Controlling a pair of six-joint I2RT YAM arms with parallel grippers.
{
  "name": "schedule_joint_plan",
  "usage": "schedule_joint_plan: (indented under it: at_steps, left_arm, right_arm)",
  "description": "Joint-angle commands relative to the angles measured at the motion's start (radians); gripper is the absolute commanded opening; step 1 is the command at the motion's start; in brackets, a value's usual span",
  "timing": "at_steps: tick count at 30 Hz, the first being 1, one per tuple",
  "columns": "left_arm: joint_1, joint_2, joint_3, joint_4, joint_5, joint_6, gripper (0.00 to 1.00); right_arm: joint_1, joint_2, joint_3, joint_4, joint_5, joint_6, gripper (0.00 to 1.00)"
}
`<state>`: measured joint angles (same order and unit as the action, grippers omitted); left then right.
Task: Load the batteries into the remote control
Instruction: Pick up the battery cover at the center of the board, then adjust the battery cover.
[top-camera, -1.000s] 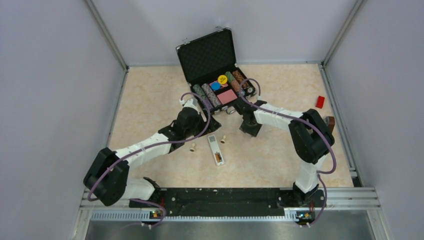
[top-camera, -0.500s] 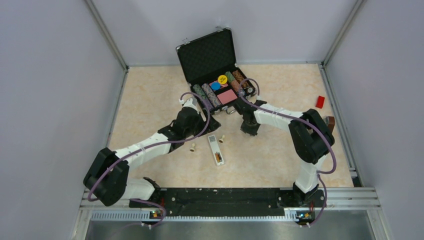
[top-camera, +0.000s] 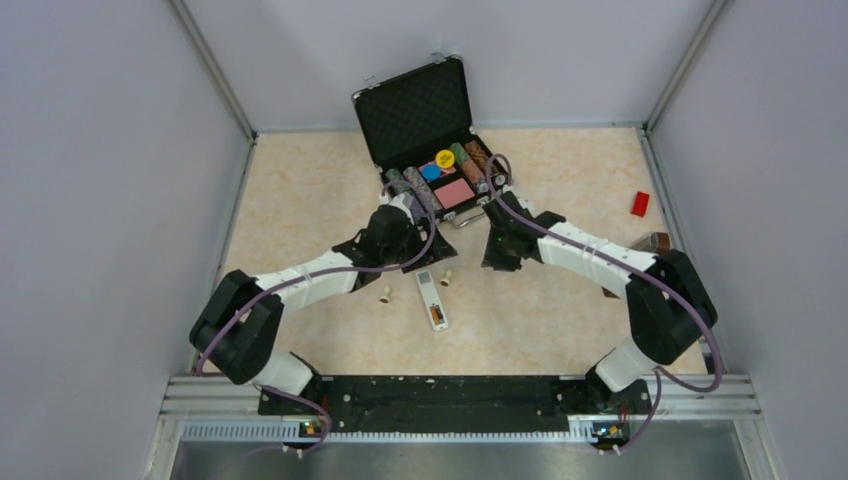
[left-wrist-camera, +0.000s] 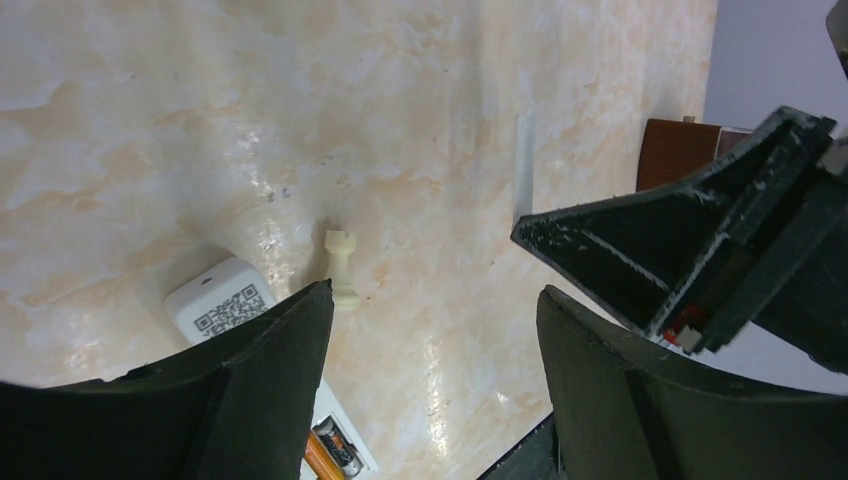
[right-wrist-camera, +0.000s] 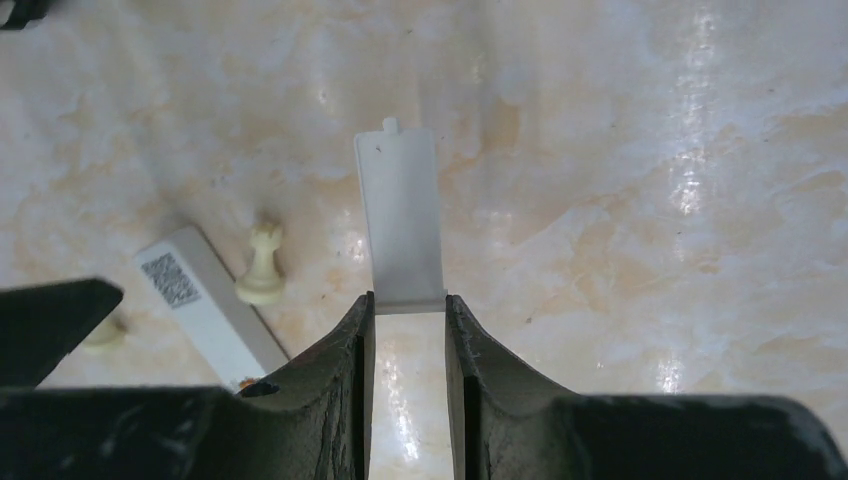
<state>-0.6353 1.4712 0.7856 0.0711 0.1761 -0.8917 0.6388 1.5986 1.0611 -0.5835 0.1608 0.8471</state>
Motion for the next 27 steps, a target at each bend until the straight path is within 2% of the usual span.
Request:
schedule_joint_plan:
  at_steps: [1,8,13,16,27]
  left_arm:
    - [0.008,0.041,0.078,0.055,0.068,-0.017,0.79]
    - [0.01,0.134,0.141,0.096,0.175,-0.082,0.77]
    - [0.009,0.167,0.149,0.13,0.189,-0.114,0.75]
    - [0.009,0.178,0.154,0.139,0.194,-0.12,0.69]
    - [0.008,0.175,0.15,0.153,0.195,-0.135,0.2]
  right_arm:
    - [0.007,-0.111,-0.063,0.131,-0.168,-0.163,0.24]
    - [0.007,-0.216,-0.15,0.257,-0.343,-0.267,0.23]
    - [0.007,-0.24,-0.166,0.309,-0.388,-0.264,0.23]
    - [0.007,-0.241,-0.169,0.337,-0.407,-0.248,0.24]
    - [0.007,-0.21,-0.183,0.402,-0.451,-0.178,0.24]
